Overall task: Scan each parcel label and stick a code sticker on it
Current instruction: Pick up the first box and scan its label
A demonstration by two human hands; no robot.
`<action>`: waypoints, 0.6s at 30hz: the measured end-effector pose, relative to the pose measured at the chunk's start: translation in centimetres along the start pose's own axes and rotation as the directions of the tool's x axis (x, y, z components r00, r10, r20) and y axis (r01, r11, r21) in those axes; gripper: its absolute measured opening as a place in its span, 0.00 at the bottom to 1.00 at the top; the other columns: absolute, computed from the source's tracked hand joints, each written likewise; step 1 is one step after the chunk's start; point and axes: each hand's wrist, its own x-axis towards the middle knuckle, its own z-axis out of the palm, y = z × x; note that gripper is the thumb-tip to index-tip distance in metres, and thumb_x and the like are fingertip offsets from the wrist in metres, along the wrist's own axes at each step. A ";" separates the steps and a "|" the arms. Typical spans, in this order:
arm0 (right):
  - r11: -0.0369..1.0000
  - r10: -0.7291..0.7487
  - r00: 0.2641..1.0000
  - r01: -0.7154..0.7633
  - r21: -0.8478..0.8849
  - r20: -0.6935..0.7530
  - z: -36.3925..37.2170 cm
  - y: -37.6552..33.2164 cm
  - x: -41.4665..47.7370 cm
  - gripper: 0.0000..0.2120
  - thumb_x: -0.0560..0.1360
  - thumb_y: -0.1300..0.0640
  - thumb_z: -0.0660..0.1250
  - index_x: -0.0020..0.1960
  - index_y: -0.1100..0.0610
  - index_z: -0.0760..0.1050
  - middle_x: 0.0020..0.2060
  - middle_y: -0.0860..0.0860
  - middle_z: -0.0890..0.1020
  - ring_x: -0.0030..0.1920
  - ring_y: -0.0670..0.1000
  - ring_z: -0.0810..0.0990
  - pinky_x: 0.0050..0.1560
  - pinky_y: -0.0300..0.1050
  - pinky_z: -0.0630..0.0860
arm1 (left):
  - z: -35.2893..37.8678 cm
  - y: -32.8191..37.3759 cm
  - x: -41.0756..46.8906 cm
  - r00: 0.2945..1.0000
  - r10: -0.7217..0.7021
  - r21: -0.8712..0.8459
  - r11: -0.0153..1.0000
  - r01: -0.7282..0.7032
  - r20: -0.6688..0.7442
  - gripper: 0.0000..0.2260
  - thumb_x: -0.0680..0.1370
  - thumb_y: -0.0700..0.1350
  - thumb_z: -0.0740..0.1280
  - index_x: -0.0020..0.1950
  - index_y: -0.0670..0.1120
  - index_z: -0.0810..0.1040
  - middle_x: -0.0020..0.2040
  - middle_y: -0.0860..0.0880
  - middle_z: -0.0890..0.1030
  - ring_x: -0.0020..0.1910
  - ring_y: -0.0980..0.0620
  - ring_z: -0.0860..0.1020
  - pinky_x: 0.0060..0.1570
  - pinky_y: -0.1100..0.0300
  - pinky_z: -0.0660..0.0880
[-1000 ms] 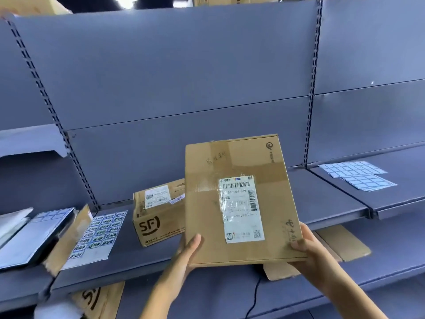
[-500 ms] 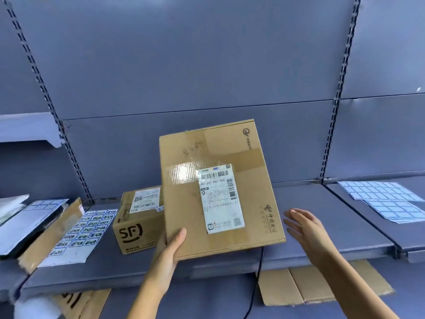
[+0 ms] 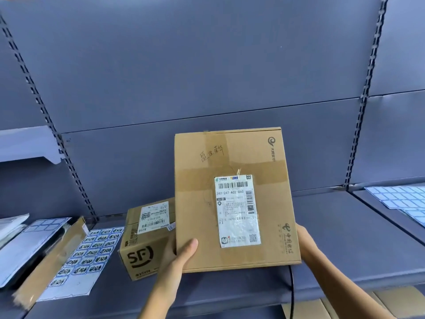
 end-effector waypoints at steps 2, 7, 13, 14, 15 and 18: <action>0.995 0.018 0.998 -0.023 0.093 0.053 -0.4 -0.2 0.8 0.09 0.76 0.56 0.60 0.38 0.57 0.71 0.42 0.58 0.78 0.45 0.59 0.77 0.54 0.57 0.75 | 0.3 -0.4 -0.1 1.000 0.006 -0.003 1.000 -0.006 -0.006 0.32 0.56 0.58 0.75 0.58 0.51 0.76 0.54 0.51 0.83 0.56 0.52 0.80 0.57 0.55 0.72; 0.932 0.013 0.999 0.003 0.362 -0.041 -3.2 0.1 -1.0 0.11 0.73 0.65 0.65 0.33 0.62 0.66 0.22 0.53 0.69 0.20 0.46 0.66 0.23 0.37 0.63 | 1.9 -1.3 0.2 0.999 0.030 -0.029 0.999 -0.031 -0.013 0.33 0.59 0.57 0.74 0.62 0.51 0.74 0.56 0.51 0.83 0.57 0.52 0.79 0.59 0.53 0.72; 0.548 0.040 0.912 0.322 0.772 -0.408 -12.3 0.6 -5.8 0.15 0.74 0.71 0.63 0.60 0.67 0.65 0.44 0.61 0.77 0.29 0.50 0.81 0.26 0.43 0.76 | 7.1 -3.2 1.3 0.998 0.007 -0.036 0.999 -0.004 0.067 0.32 0.59 0.59 0.74 0.61 0.52 0.74 0.58 0.50 0.81 0.58 0.52 0.78 0.59 0.54 0.73; 0.516 0.000 0.900 0.374 0.771 -0.436 -13.5 0.0 -7.0 0.15 0.74 0.72 0.62 0.59 0.64 0.64 0.41 0.59 0.75 0.27 0.48 0.78 0.25 0.43 0.74 | 7.9 -3.5 1.7 0.997 -0.008 -0.044 0.999 0.011 0.083 0.32 0.60 0.58 0.75 0.61 0.51 0.74 0.58 0.49 0.81 0.59 0.51 0.78 0.61 0.52 0.72; 0.490 -0.026 0.891 0.406 0.771 -0.453 -14.2 -0.6 -8.1 0.16 0.74 0.73 0.62 0.58 0.61 0.62 0.39 0.57 0.73 0.26 0.48 0.75 0.24 0.43 0.72 | 8.5 -3.8 2.1 0.995 -0.027 -0.065 0.997 0.034 0.098 0.32 0.60 0.56 0.75 0.62 0.50 0.74 0.58 0.47 0.81 0.59 0.49 0.78 0.62 0.50 0.72; 0.545 -0.148 0.913 0.397 0.739 -0.381 -13.8 -2.6 -11.6 0.18 0.75 0.72 0.62 0.59 0.58 0.63 0.36 0.54 0.75 0.26 0.49 0.70 0.25 0.44 0.69 | 10.0 -4.5 3.5 0.982 -0.085 -0.135 0.985 0.108 0.169 0.24 0.67 0.45 0.76 0.61 0.46 0.74 0.57 0.43 0.81 0.59 0.45 0.78 0.61 0.49 0.72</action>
